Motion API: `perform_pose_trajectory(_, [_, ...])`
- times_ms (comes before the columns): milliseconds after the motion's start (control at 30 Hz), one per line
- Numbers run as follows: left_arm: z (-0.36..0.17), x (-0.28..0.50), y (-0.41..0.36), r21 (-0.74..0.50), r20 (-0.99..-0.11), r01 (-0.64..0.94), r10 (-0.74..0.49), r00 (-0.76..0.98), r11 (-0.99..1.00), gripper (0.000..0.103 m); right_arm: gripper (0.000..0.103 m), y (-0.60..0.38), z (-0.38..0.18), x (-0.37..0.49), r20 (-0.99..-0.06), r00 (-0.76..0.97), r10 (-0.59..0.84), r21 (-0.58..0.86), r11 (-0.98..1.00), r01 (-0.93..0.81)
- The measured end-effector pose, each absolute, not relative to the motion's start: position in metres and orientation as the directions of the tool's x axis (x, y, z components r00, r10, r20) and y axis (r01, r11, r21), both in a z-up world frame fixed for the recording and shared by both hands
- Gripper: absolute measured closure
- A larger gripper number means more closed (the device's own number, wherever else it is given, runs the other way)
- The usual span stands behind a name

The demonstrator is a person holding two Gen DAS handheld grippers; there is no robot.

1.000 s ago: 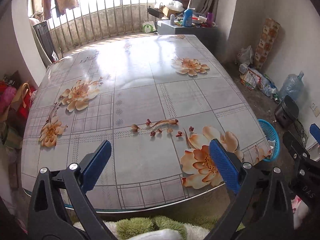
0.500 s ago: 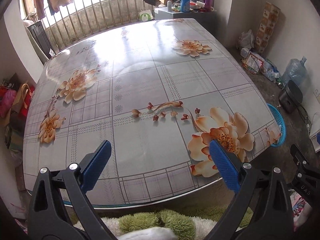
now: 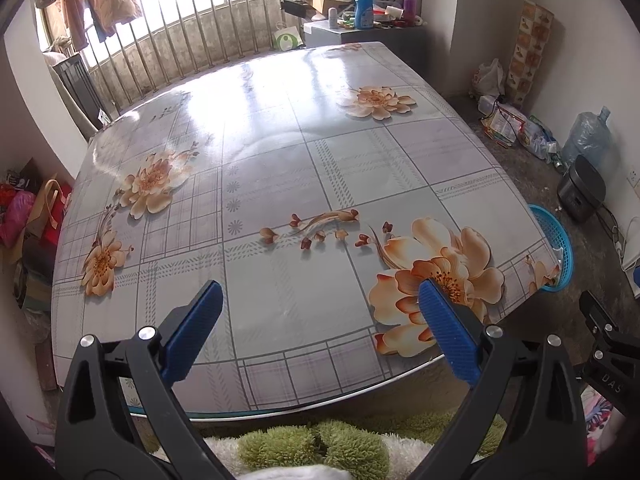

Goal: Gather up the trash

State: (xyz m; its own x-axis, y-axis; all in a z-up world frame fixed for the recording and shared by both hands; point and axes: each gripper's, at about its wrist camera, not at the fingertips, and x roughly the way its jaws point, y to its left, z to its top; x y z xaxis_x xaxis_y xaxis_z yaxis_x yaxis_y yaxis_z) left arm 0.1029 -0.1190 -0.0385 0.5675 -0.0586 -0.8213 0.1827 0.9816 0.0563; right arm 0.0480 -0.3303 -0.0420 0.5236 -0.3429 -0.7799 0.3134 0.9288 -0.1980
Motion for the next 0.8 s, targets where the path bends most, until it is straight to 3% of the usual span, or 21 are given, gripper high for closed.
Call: perform_pose_trajectory(800, [-0.0416, 0.1034, -0.1187, 0.056, -0.829, 0.200, -0.067, 0.556, 0.978, 0.009, 0.007, -0.3293, -0.0393, 0.0464, -0.779, 0.524, -0.345, -0.202, 0.928, 0.311])
